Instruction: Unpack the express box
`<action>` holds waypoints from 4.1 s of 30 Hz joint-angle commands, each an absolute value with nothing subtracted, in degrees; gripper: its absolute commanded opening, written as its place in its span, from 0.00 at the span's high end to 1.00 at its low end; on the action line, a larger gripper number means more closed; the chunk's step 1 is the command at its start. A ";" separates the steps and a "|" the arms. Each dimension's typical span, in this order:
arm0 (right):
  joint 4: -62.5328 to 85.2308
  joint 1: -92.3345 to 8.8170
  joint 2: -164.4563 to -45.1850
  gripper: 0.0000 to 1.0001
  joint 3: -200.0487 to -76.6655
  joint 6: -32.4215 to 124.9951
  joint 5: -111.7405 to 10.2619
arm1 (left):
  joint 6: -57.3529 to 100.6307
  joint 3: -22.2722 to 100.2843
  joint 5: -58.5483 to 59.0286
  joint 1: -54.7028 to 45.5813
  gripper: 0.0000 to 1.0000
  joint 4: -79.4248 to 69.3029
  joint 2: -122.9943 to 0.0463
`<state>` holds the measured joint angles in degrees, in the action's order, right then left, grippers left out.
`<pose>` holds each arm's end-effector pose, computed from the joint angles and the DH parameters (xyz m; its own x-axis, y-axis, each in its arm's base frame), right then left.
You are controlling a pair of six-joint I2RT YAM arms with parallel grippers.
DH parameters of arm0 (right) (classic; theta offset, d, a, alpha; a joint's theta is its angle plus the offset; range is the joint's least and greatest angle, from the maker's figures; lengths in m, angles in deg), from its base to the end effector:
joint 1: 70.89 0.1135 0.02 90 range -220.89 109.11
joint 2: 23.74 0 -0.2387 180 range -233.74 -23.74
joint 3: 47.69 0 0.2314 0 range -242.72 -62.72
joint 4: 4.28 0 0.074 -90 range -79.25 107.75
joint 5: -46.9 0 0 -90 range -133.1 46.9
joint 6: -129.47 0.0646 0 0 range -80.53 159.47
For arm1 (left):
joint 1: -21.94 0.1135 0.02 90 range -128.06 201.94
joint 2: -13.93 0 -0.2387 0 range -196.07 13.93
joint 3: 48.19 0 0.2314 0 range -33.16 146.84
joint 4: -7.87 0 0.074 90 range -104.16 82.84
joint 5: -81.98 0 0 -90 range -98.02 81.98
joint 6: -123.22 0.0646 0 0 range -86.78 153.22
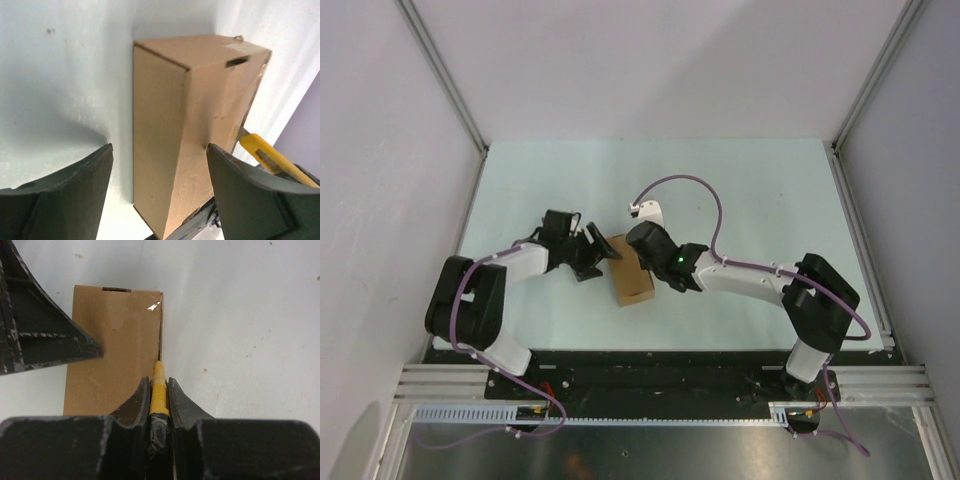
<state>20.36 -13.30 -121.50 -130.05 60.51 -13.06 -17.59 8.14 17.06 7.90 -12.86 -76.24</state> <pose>0.2282 0.2991 0.2050 -0.5105 -0.2242 -0.8302 -0.3666 0.9300 -0.0257 0.2744 -0.0969 0.1154 -0.8546 -0.5099 -0.0986 -0.3232 0.6708 -0.6676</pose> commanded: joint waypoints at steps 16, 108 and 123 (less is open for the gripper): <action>11.63 -17.27 -123.93 1.00 -132.60 46.68 -25.78 | 11.32 35.39 15.18 8.67 0.24 -22.45 -86.26; 28.15 -8.75 -106.18 1.00 -119.76 57.05 -14.62 | 15.38 35.83 1.56 6.12 0.66 -30.98 -94.70; 21.84 -8.92 -105.23 1.00 -119.59 55.47 -13.40 | 15.03 36.80 4.01 6.03 0.62 -30.89 -92.24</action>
